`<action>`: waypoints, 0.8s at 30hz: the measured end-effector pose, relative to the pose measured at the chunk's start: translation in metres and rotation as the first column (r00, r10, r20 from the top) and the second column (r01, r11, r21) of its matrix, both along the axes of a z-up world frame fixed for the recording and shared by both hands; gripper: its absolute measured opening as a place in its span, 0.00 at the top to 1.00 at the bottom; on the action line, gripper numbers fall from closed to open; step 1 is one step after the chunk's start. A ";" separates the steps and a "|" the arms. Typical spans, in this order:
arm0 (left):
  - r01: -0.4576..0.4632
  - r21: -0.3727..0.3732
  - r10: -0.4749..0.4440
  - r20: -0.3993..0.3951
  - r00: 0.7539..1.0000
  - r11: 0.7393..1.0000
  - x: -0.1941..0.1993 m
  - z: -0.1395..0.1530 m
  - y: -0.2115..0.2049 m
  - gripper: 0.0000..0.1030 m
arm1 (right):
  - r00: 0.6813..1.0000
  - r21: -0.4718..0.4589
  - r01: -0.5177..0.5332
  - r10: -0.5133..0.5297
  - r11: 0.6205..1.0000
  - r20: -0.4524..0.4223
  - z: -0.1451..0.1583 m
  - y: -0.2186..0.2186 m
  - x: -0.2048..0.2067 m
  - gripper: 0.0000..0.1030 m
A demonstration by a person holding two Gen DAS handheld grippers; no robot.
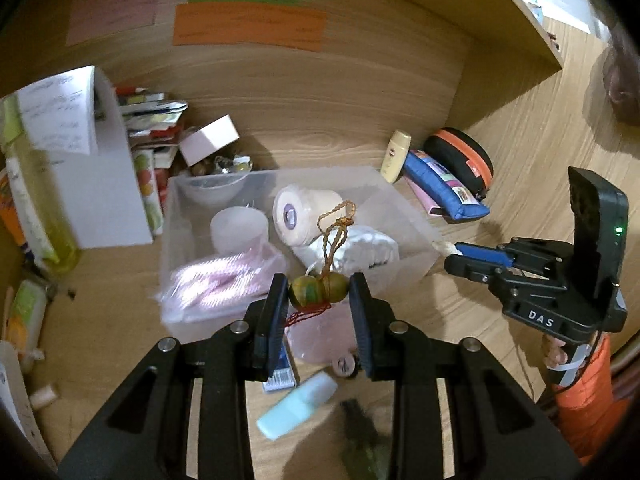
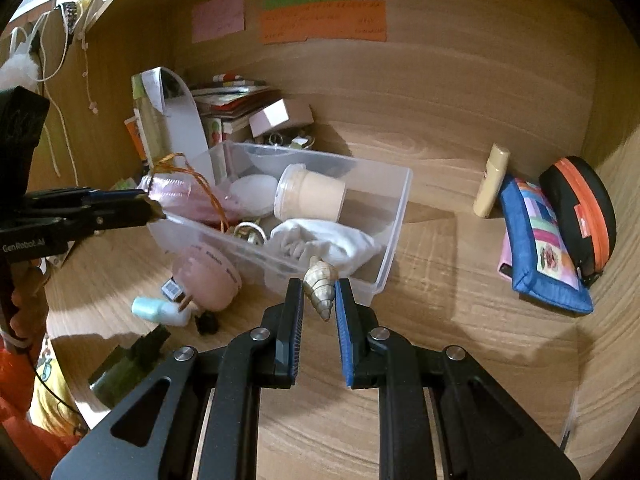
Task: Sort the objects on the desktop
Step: 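Carry the seashell and bead string into the clear box and open both tools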
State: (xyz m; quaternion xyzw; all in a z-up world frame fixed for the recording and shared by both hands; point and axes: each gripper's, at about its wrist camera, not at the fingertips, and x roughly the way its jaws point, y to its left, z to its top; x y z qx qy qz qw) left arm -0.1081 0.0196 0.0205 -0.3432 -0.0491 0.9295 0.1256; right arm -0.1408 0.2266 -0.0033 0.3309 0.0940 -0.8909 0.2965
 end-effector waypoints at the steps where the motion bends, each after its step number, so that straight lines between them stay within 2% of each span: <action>1: 0.003 -0.001 -0.003 0.003 1.000 1.000 -0.002 0.000 0.001 0.70 | 1.000 -0.005 -0.001 0.001 1.000 0.000 0.000 0.000 -0.002 0.86; 7: 0.001 -0.016 0.000 0.041 0.999 1.000 -0.023 -0.009 0.005 0.70 | 1.000 -0.001 0.016 -0.016 1.000 -0.009 -0.002 -0.007 -0.015 0.86; 14: -0.012 -0.074 0.015 0.031 0.999 0.997 -0.030 -0.016 0.011 0.70 | 0.999 0.010 0.040 -0.040 0.999 -0.010 -0.007 -0.013 -0.027 0.86; 24: -0.009 -0.115 0.013 0.032 0.999 0.993 -0.037 -0.019 0.017 0.70 | 0.996 0.059 0.069 -0.066 0.996 -0.055 -0.011 -0.019 -0.029 0.86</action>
